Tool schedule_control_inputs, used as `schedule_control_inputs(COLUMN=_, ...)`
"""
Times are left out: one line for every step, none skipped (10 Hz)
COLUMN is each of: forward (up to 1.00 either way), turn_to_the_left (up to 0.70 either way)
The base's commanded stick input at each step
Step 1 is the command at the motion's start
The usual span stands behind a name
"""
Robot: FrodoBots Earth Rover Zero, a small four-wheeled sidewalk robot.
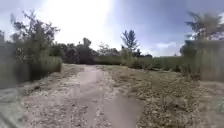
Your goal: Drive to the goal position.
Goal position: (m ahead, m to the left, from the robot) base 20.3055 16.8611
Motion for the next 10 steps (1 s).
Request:
schedule_control_inputs(forward=0.85, turn_to_the_left=0.2)
schedule_control_inputs(forward=0.85, turn_to_the_left=0.34)
schedule_control_inputs(forward=0.85, turn_to_the_left=0.23)
schedule_control_inputs(forward=0.85, turn_to_the_left=0.03)
schedule_control_inputs(forward=0.85, turn_to_the_left=0.0)
schedule_control_inputs(forward=0.85, turn_to_the_left=0.0)
schedule_control_inputs(forward=0.85, turn_to_the_left=0.0)
schedule_control_inputs(forward=0.85, turn_to_the_left=0.0)
schedule_control_inputs(forward=0.85, turn_to_the_left=0.0)
schedule_control_inputs(forward=0.85, turn_to_the_left=0.0)
